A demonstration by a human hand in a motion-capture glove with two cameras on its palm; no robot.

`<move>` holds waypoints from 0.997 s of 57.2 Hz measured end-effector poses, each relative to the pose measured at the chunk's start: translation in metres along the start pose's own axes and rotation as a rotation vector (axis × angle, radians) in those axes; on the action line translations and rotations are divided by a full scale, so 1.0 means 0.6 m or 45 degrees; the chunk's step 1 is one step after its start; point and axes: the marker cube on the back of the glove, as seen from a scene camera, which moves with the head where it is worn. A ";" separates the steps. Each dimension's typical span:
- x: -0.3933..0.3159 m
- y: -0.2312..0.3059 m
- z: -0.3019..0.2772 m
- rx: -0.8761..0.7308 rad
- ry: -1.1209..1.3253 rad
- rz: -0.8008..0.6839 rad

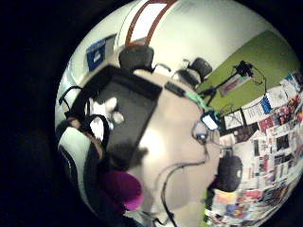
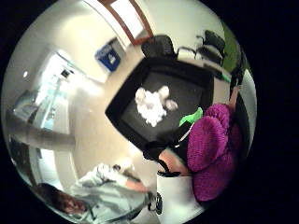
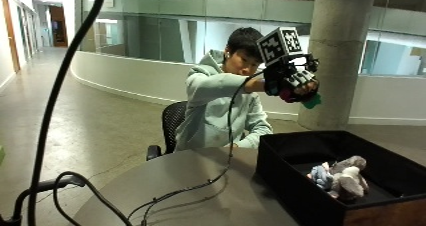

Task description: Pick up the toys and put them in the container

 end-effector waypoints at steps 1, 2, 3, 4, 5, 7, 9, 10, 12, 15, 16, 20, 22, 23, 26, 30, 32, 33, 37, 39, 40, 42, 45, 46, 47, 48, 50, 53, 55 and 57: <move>-0.004 -0.005 0.003 0.034 -0.021 0.012; -0.007 -0.011 0.007 0.068 -0.041 0.022; -0.009 -0.016 0.012 0.100 -0.057 0.031; -0.010 -0.021 0.018 0.126 -0.067 0.040; -0.010 -0.025 0.024 0.139 -0.070 0.050; -0.007 -0.032 0.040 0.116 -0.058 0.075; 0.000 -0.037 0.061 0.022 -0.046 0.103; 0.004 -0.038 0.072 -0.047 -0.045 0.118; 0.008 -0.035 0.092 -0.199 -0.053 0.153; 0.003 -0.023 0.111 -0.355 -0.073 0.206; 0.001 -0.019 0.115 -0.378 -0.075 0.215; 0.003 -0.007 0.119 -0.387 -0.053 0.208; 0.010 -0.004 0.116 -0.381 -0.050 0.204; 0.013 -0.001 0.113 -0.379 -0.053 0.204; 0.026 0.006 0.101 -0.375 -0.069 0.204; 0.053 0.012 0.081 -0.353 -0.056 0.202; 0.070 0.014 0.070 -0.335 -0.033 0.205; 0.078 0.016 0.064 -0.325 -0.023 0.210; 0.101 0.031 0.039 -0.305 -0.008 0.247; 0.114 0.039 0.028 -0.301 -0.006 0.263; 0.121 0.043 0.023 -0.298 -0.005 0.269; 0.135 0.052 0.014 -0.292 -0.001 0.278; 0.158 0.067 -0.001 -0.274 0.007 0.291; 0.166 0.073 -0.005 -0.267 0.009 0.294; 0.174 0.079 -0.010 -0.261 0.009 0.297; 0.180 0.086 -0.014 -0.257 0.007 0.302; 0.189 0.102 -0.024 -0.256 -0.005 0.320; 0.201 0.131 -0.036 -0.259 -0.027 0.340; 0.211 0.153 -0.043 -0.264 -0.040 0.347; 0.218 0.176 -0.048 -0.272 -0.053 0.355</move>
